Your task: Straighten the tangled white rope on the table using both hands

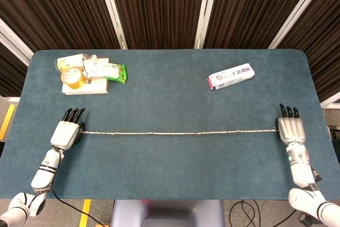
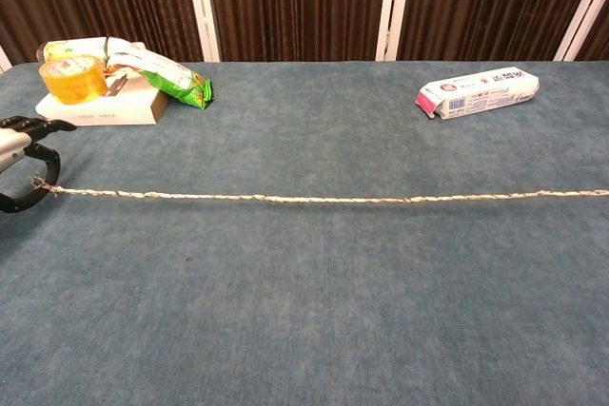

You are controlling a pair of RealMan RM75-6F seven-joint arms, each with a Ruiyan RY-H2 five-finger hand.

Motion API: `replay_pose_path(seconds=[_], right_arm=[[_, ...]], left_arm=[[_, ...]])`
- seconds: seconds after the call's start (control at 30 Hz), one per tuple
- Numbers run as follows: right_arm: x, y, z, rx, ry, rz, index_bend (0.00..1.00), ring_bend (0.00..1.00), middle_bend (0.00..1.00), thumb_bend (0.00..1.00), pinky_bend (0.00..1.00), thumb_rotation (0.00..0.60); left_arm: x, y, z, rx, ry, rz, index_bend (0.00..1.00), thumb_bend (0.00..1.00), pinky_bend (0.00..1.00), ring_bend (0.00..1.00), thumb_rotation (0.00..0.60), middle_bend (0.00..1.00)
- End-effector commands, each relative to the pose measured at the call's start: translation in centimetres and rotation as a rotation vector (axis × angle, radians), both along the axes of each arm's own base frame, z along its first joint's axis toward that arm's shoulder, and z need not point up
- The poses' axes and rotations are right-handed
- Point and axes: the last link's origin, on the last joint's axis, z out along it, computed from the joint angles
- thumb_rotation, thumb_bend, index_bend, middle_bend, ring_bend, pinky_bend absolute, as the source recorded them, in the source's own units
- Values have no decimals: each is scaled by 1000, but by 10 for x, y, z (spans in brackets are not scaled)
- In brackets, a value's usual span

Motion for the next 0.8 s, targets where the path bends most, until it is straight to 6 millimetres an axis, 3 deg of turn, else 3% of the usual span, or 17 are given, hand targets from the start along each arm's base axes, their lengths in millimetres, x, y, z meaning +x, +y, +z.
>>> replay_pose_path(seconds=[0.03, 0.17, 0.33, 0.67, 0.8], right_arm=[[-1, 0, -1, 4, 2, -2, 764, 0, 56, 596, 0, 600], [-3, 1, -2, 13, 14, -6, 698, 0, 57, 596, 0, 600], [-5, 2, -4, 39, 31, -22, 462, 0, 57, 596, 0, 600], [-5, 2, -6, 50, 44, -33, 356, 0, 41, 596, 0, 600], [-5, 3, -1, 38, 37, -37, 240, 0, 11, 595, 0, 600]], left_arm=[[0, 0, -1, -2, 2, 0, 602, 482, 11, 0, 600, 41], [-1, -1, -2, -12, 12, -4, 540, 481, 9, 0, 600, 39], [-2, -2, -4, -27, 8, -4, 354, 479, 6, 0, 600, 34], [-2, -3, -1, -23, -13, 0, 105, 479, 6, 0, 600, 22], [-4, -5, 10, 6, -35, -3, 0, 468, 6, 0, 600, 3]])
